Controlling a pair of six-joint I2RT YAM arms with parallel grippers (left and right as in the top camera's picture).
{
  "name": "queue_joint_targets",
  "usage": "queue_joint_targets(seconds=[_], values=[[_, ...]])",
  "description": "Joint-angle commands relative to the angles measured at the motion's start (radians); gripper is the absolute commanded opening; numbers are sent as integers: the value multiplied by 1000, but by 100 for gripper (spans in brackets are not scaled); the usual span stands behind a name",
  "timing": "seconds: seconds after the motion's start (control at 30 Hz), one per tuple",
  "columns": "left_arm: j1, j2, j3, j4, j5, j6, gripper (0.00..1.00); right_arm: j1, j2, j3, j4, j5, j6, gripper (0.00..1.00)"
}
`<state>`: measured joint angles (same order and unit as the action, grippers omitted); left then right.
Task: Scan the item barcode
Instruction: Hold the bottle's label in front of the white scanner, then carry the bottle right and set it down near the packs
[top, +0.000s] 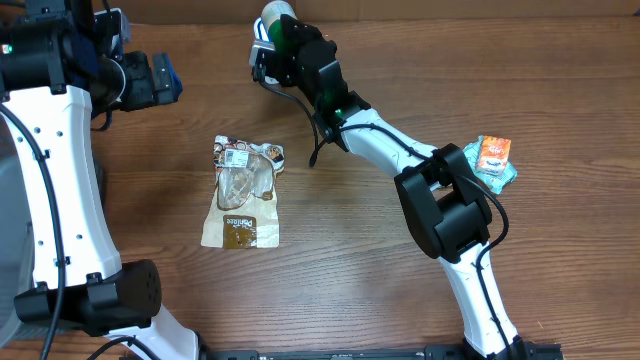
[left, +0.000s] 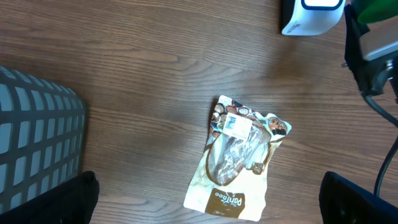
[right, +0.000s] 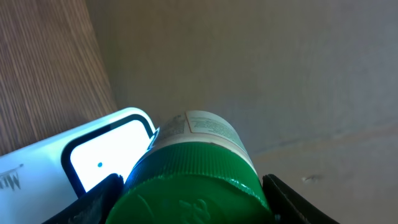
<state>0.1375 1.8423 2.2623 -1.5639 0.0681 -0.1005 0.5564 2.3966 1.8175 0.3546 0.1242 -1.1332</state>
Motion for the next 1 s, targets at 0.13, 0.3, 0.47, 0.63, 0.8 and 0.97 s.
queue_joint_targets(seconds=[0.13,0.3,0.47,0.63,0.8,0.97], values=[[-1,5,-3,1,3,11,100,6,-197,21,-192,18,382,55],[-1,5,-3,1,3,11,99,11,-359,21,-515,-3,648,56],[-1,5,-3,1,3,11,100,-5,-488,21,-896,-129,875,56],[-1,5,-3,1,3,11,100,-35,-501,16,-1302,-263,958,55],[-1,5,-3,1,3,11,100,-53,-468,-51,-1546,-283,958,55],[-1,5,-3,1,3,11,100,-87,-453,-188,-1559,-283,958,56]])
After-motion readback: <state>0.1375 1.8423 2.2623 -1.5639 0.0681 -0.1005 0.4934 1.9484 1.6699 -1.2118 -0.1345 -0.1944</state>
